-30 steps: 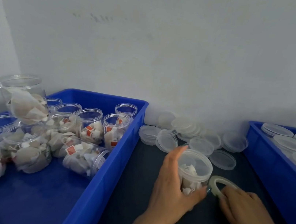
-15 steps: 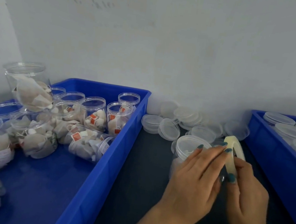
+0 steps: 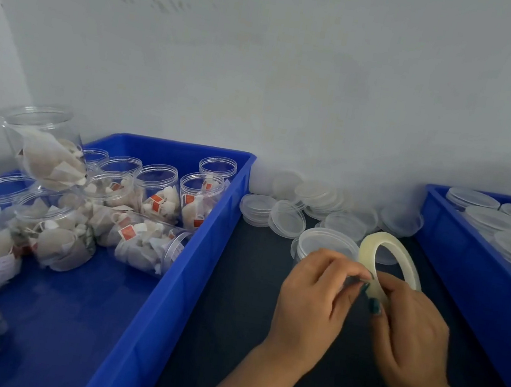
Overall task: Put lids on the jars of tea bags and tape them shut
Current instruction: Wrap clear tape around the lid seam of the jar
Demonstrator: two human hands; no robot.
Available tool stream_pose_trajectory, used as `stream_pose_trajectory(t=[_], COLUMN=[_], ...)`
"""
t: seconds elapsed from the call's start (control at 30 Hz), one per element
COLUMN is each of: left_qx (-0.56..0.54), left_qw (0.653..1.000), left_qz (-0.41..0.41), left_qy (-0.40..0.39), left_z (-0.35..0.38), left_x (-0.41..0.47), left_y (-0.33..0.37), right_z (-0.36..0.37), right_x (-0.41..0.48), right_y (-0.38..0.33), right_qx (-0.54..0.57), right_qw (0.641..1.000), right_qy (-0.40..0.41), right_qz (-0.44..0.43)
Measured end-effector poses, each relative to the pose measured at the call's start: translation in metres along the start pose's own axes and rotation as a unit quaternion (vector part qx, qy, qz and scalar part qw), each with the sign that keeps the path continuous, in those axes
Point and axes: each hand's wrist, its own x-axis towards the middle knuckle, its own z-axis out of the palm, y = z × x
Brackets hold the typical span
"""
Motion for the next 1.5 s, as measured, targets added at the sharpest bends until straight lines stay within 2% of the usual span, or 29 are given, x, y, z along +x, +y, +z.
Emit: stream_pose_trajectory(t=[0.2,0.4,0.67,0.8,1.13,1.33,1.5], left_qx=[0.051,0.075,0.092,0.168,0.245,0.274,0.293], left_qw=[0.999,0.994,0.995,0.985,0.965,0.954,0.951], left_qz=[0.019,0.075,0.018,0.014,0.095,0.123,0.094], left_qy=[-0.002,-0.031,-0.017,-0.046,-0.015,-0.020,-0.041], left_z=[0.000,0.007,-0.001,-0.002,-0.003,-0.010,-0.029], left_x=[0.000,-0.005,-0.003,-0.002,0.000,0.007,-0.001], left_y=[-0.001,0.005,0.003,0.003,0.002,0.006,0.008], right_z=[0.000,-0.002,-0.005,-0.007,-0.006,-0.010,-0.012], right_x=[0.000,0.005,0.007,0.007,0.008,0.011,0.008], right_y=[0.001,0.005,0.012,0.016,0.026,0.040,0.052], right_qx=[-0.029,-0.036,-0.047,-0.072,-0.132,-0.155,-0.161], right_qw=[0.999,0.999,0.999,0.996,0.982,0.975,0.978], right_qy=[-0.005,-0.004,-0.004,-0.010,-0.014,-0.001,-0.010], right_qz=[-0.040,0.002,0.006,-0.042,-0.131,-0.157,-0.129])
